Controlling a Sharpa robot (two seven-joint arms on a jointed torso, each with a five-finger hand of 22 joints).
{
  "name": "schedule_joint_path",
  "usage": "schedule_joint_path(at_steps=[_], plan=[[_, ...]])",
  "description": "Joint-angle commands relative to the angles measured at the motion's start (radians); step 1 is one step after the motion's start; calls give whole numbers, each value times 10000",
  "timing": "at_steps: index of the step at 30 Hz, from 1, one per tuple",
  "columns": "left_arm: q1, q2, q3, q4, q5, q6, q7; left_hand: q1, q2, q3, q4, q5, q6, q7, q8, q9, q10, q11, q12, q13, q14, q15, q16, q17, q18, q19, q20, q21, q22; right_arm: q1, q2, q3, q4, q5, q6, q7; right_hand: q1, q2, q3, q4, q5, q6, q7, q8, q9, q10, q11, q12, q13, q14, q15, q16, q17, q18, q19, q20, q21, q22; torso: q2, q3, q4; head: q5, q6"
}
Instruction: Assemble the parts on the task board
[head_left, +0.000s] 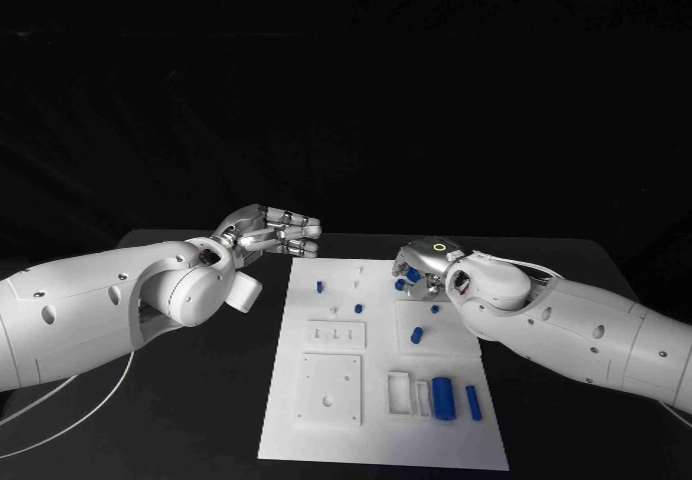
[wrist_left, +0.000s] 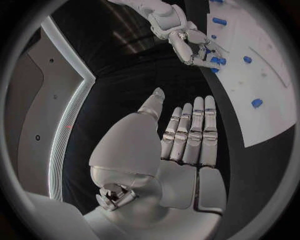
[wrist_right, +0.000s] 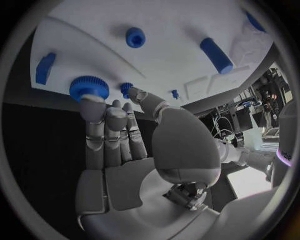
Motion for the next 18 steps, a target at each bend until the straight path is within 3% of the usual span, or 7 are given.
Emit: schedule_joint_path(at_steps=[1,18], plan=[[21,15,11,18,-37,171,45,-47,-3,2,64,-37,-43,3,35,6,-51,7,27,16,-63,29,-56,14,-17,-74,16,-26,-13,-20,33,0,-49,-18,-1,141,-128,-20,51,22,-103,70,-1,-34,-5,72,9,-61,-12,42,-20,-60,12,-58,521,-17,30,4,10,-6,4,6,-19],[21,31,10,-12,-43,189,30,-44,-5,5,60,-46,-47,3,35,6,-57,9,28,16,-65,29,-51,13,-18,-73,14,-22,-12,-111,150,-1,-234,62,227,235,-163,39,43,99,-164,230,-7,-27,1,244,-39,-59,-11,49,-54,-67,29,-95,522,-51,42,39,45,-22,13,2,-91]])
